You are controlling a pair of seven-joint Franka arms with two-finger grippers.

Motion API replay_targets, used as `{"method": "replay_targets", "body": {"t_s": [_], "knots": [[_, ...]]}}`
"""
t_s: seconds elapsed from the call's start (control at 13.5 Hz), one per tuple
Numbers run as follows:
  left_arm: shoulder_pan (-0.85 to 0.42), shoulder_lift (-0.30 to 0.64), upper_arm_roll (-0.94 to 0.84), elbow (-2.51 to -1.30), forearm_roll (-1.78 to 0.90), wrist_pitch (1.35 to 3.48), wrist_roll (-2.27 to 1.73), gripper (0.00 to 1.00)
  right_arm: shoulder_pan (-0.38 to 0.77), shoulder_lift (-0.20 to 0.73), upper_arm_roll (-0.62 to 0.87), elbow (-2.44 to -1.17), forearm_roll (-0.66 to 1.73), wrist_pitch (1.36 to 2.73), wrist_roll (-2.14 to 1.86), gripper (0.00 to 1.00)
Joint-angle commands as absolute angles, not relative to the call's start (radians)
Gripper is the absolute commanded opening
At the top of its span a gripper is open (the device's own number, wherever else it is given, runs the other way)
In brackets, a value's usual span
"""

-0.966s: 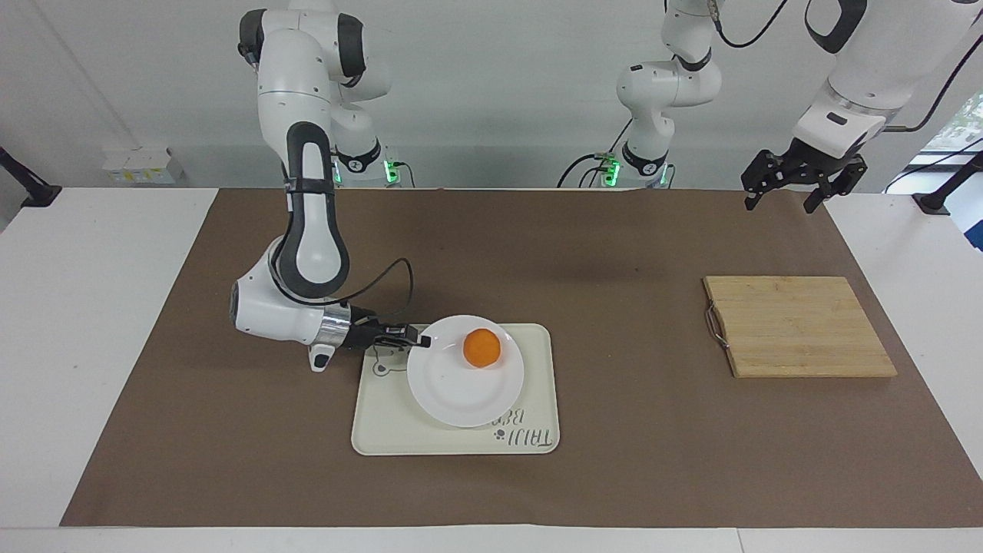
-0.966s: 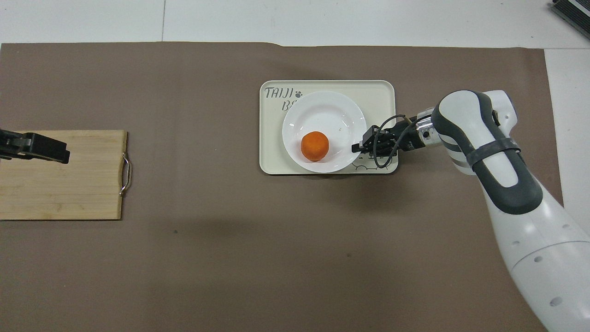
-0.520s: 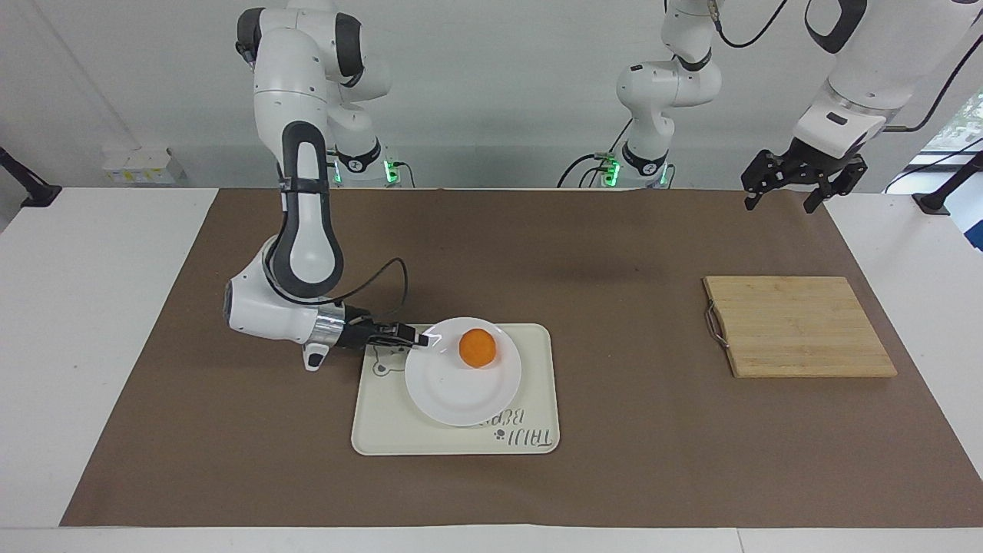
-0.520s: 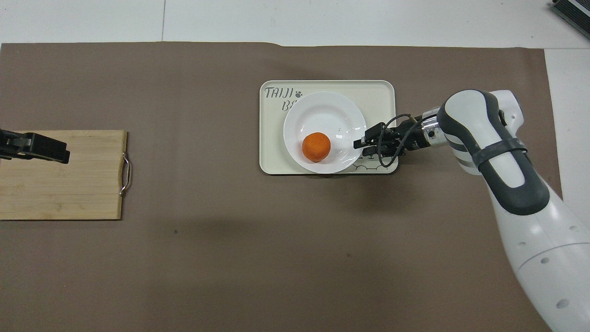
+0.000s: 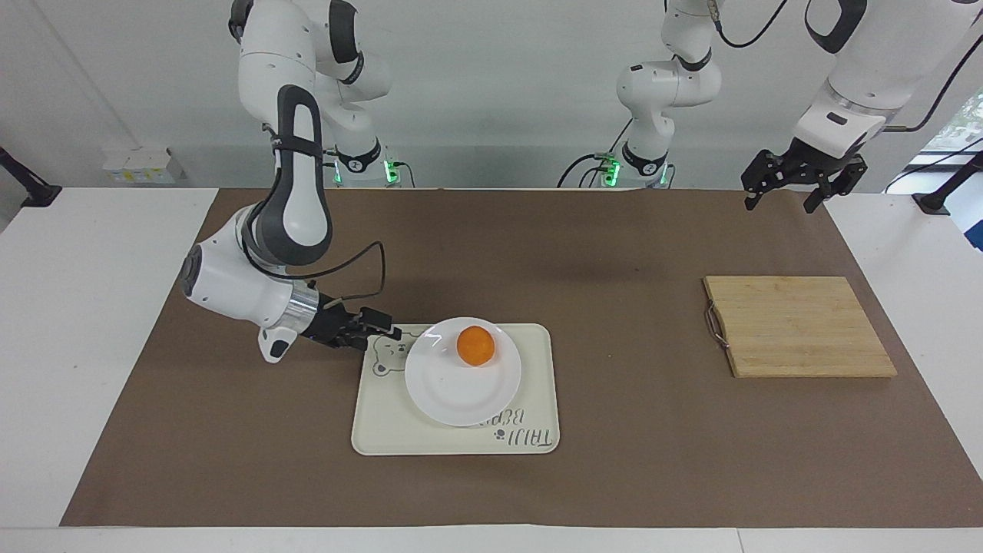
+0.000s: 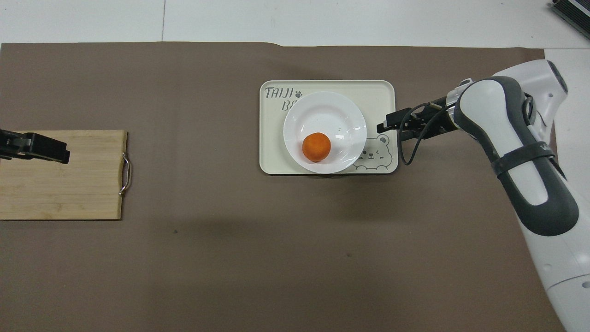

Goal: Place orange and plate with both arms

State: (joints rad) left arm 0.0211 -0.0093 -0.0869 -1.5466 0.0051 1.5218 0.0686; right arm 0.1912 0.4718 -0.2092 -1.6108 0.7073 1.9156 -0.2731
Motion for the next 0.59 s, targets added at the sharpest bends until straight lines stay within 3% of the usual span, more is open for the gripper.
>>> {"method": "replay_targets", "body": {"t_s": [0.0,0.22,0.52], "knots": [[0.035,-0.012,-0.094,-1.534,-0.006,1.502,0.063,1.00,0.207,0.394,-0.204,-1.608,0.499,1.954,-0.200,1.00],[0.035,-0.012,-0.094,-1.534,-0.006,1.502,0.063,1.00,0.224,0.324,-0.202,-1.608,0.287,1.945,-0.072,1.00],[0.035,-0.012,-0.094,-1.534,-0.006,1.502,0.063,1.00,0.215,0.246,-0.204,-1.614,0.195,1.862,0.067,1.00]]}}
